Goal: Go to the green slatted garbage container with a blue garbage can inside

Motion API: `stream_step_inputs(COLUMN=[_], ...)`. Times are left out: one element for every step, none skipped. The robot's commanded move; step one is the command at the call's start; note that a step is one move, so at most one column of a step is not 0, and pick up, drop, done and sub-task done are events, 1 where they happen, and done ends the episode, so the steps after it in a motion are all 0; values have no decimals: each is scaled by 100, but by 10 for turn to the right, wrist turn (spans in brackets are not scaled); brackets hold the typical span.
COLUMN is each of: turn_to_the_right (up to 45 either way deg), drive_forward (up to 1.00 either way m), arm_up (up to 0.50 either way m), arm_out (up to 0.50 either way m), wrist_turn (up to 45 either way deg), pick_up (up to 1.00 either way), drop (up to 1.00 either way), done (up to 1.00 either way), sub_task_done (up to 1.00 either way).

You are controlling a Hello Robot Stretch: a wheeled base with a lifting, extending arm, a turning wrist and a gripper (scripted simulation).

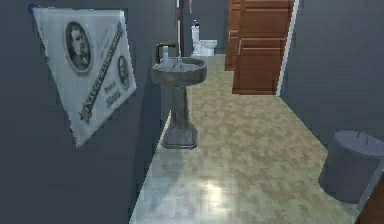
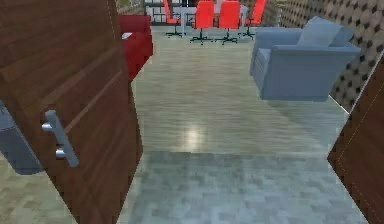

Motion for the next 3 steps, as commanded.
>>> stream_step_inputs(turn_to_the_right=[0, 210, 0], drive_forward=[60, 0, 100], arm_up=[0, 0, 0], arm_out=[0, 0, 0], wrist_turn=[0, 0, 0], pick_up=[0, 0, 0], drop=[0, 0, 0], done=[0, 0, 0], sub_task_done=[0, 0, 0])
